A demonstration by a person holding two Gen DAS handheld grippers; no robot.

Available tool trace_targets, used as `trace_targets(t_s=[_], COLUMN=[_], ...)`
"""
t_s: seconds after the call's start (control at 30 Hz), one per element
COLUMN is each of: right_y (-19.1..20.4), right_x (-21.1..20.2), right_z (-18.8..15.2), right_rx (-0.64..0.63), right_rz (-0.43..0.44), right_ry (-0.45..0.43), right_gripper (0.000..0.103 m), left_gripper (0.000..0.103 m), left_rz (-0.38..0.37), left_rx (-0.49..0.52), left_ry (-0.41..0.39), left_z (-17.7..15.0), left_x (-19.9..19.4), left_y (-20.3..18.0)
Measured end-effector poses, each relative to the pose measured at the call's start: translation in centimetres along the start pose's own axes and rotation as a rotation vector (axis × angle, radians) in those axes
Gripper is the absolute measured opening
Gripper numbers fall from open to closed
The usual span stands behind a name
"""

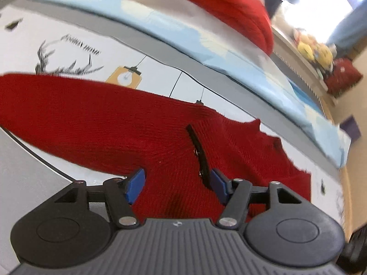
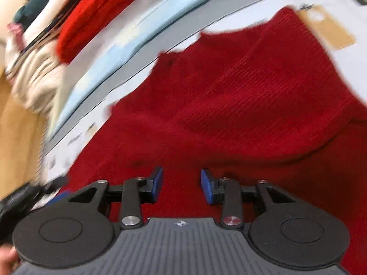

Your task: Fold small clothes

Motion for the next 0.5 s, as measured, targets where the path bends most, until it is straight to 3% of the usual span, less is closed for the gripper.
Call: trace_targets(t_s=[0.13, 0.27, 0.33, 0.5], right_y=[1.6, 1.2, 0.6, 2.4], right_x=[-2.3, -2.1, -0.6, 4.1], right_z=[0.7, 3.2, 4.0, 3.2], right_rx=[-0.126, -0.228, -0.227, -0.246], right_rz=[-0.065, -0.204, -0.245, -0.141], right_ry=[-0.128, -0.23, -0.214, -0.068], right_gripper=[0.042, 0.051, 0.051, 0.054], left_gripper=[0.067, 0.067, 0.067, 0.067], left_rz=[0.01, 0.037, 0.034, 0.011], left_rx=[-0.008, 0.016, 0.004, -0.01], left_ry=[-0.005, 0.003, 0.007, 0.003], left_z=[0.4, -0.1, -0.2, 0.6], left_x=[0.7, 1.5, 1.6, 1.2], left_y=[-0.2, -0.5, -0.3, -0.3])
Point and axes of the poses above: each gripper's, at about its wrist camera, not at the fingertips, and x roughly the way its jaws point, y to its left, z to its top, the point moved 10 cm from there along x, roughly the way its jaws point, and after that the axes turned 15 degrees about y, right-handed, at the moved point
